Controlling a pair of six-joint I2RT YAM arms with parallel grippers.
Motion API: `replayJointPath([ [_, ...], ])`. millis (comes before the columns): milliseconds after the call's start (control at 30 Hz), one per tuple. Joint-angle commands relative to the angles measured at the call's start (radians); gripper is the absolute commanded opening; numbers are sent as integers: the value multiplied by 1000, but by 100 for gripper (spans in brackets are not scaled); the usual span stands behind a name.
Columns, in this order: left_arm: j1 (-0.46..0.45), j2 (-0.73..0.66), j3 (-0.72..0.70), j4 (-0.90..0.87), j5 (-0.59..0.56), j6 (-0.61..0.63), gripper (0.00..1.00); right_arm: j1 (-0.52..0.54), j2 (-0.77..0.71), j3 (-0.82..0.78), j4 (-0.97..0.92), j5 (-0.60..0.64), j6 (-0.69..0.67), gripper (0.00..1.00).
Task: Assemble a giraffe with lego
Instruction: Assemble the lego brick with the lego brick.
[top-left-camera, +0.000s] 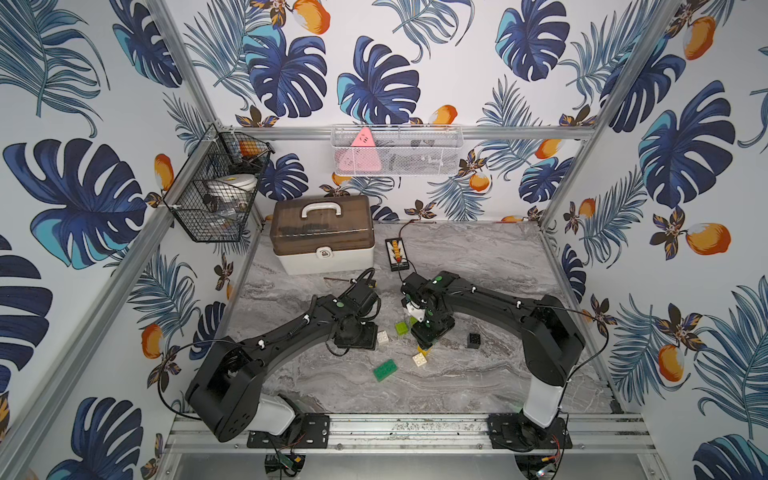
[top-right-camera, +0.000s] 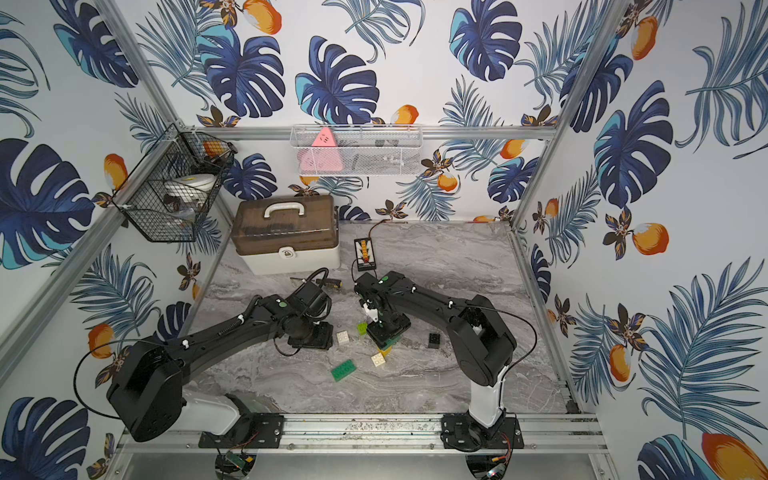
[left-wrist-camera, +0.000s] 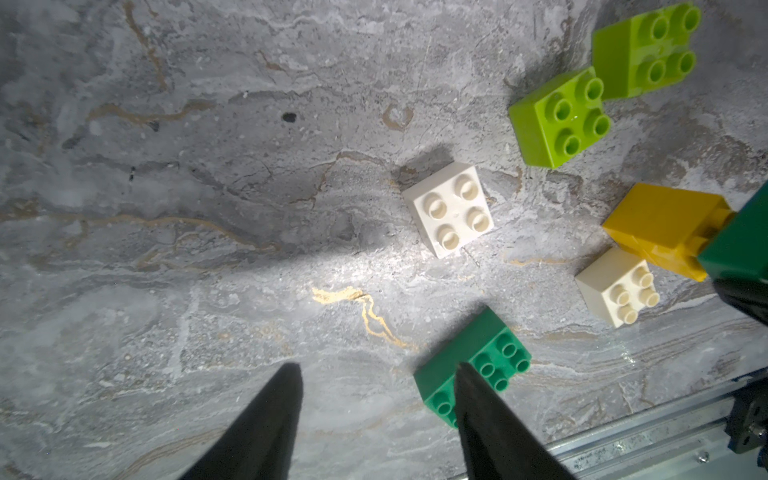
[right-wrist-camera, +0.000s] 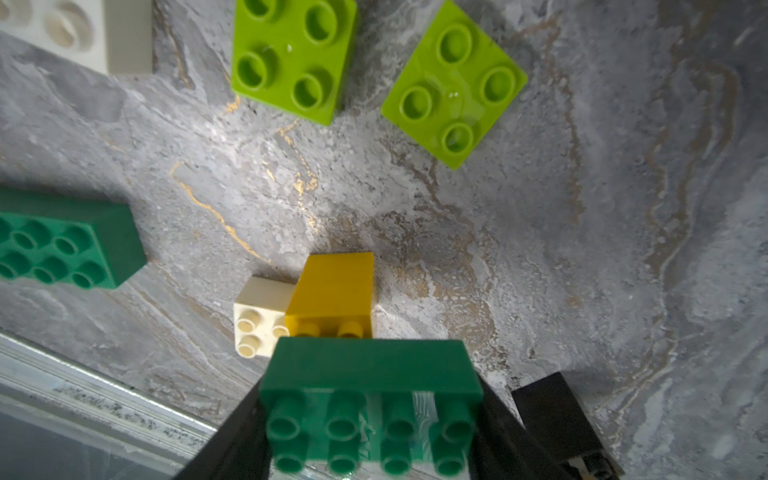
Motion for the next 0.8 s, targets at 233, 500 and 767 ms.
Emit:
replayJointPath([
  [233,3,11,17,-7,1,16,64,0,12,-9,10,0,16,54],
  [500,3,5,13,-5,-1,14,64,1,21,-23,6,15,21,54],
  [767,3,2,13,-6,-6,12,64,2,5,-48,0,37,34,54],
])
